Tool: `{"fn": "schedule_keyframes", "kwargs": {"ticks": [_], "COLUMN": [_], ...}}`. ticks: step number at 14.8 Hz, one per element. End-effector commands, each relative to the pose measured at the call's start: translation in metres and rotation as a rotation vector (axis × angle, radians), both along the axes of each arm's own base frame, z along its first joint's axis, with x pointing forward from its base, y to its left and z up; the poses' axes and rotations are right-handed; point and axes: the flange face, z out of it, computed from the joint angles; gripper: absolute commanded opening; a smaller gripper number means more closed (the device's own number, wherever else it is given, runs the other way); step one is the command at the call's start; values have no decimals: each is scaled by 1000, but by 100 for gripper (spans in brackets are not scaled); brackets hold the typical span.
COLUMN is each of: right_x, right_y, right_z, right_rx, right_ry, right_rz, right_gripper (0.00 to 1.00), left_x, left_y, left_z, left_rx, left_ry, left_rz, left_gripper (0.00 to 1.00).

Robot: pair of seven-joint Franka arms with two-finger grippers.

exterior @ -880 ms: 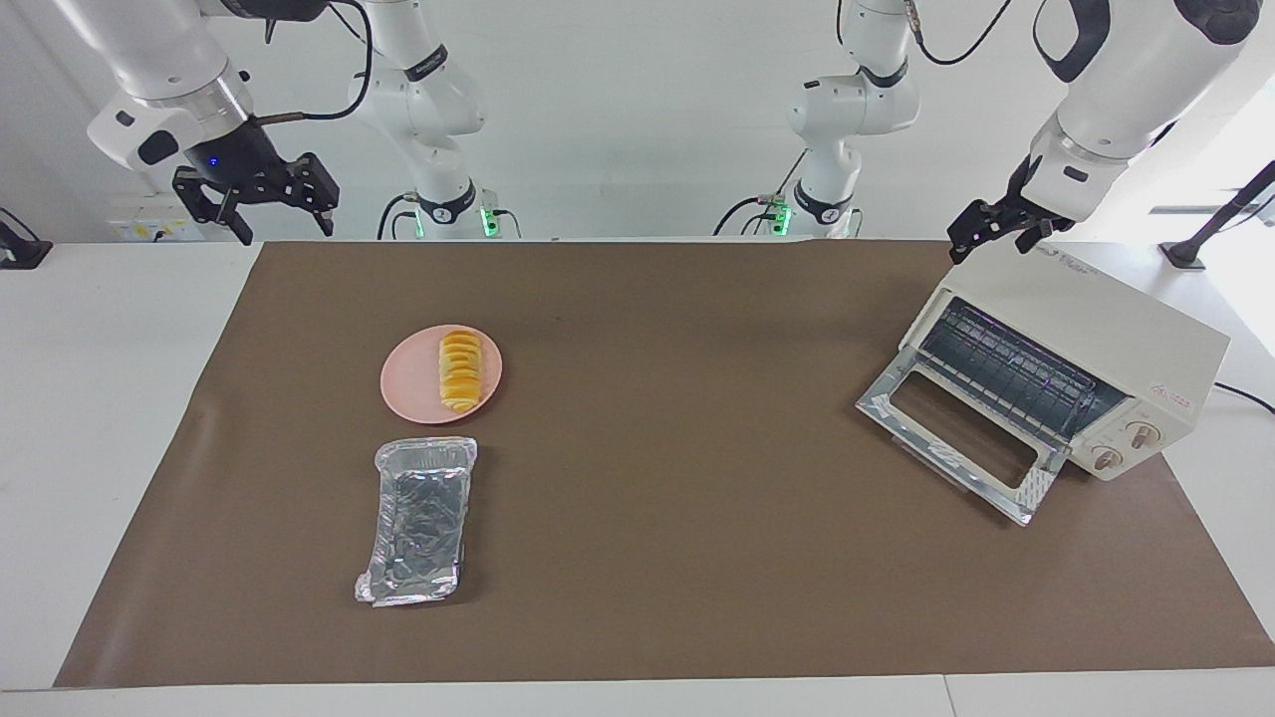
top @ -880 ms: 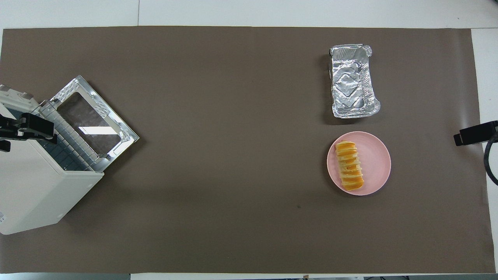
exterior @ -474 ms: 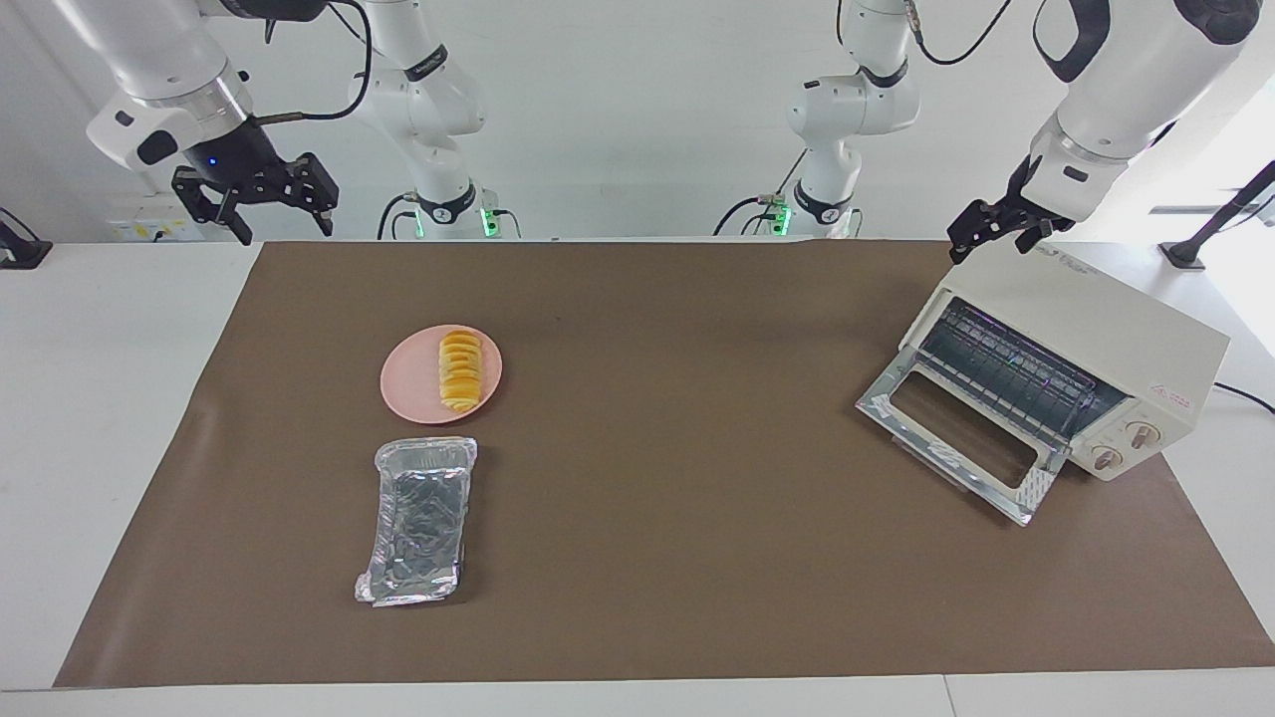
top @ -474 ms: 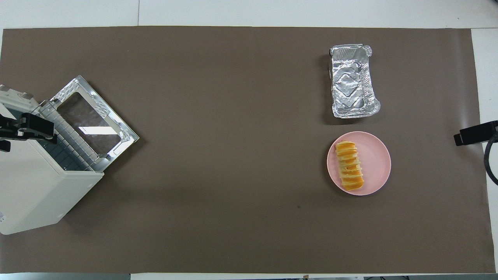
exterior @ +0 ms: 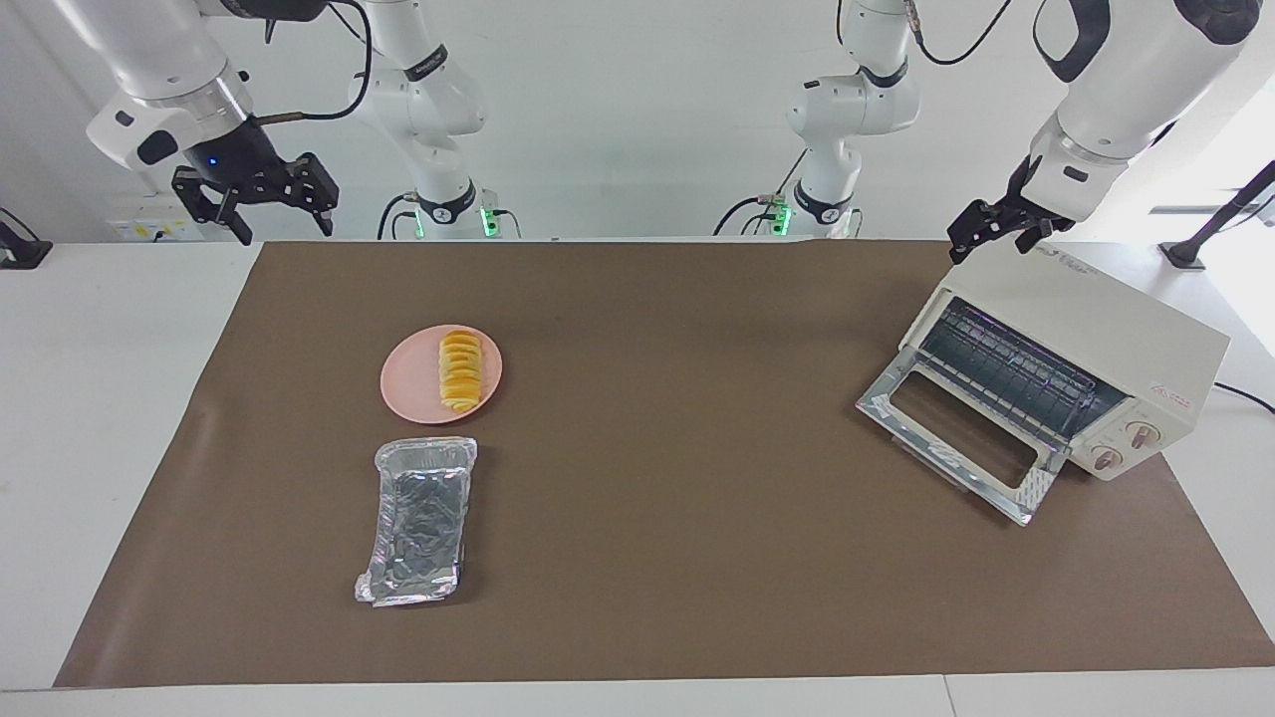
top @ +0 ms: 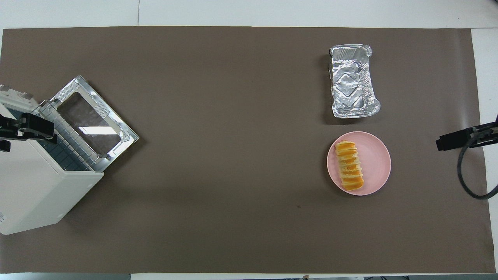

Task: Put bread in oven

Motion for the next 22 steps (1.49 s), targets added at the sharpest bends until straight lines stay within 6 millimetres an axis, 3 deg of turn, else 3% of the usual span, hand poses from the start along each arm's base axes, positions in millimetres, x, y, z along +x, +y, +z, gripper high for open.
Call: {"fn": "schedule_keyframes", "kwargs": {"ticks": [1, 4, 6, 8, 10, 13, 22], "right_x": [-18, -18, -5, 6, 5, 5, 1], "right_y": [29, 62, 77, 88, 90, 90, 90], "right_z": [-63, -140, -189, -227, -254, -273, -293], "right_rx": [0, 0, 5, 13, 21, 22, 21], "right_ry": [-14, -30, -42, -71, -111, -109, -105], "right_rz": [-23, -7, -11, -12, -5, -7, 4], "right_gripper": [100, 100, 100, 100, 100, 100, 100], "left_x": [-9, -9, -9, -9, -9, -9, -9], "left_y": [2, 2, 2, 2, 2, 2, 2], "left_z": [1, 2, 1, 1, 1, 1, 2], "left_rx": [-12, -12, -12, -12, -12, -12, -12], "left_ry": [5, 2, 5, 3, 5, 5, 3], "left_rz": [-1, -1, -1, -1, -1, -1, -1], "left_gripper": [100, 100, 100, 100, 100, 100, 100]}}
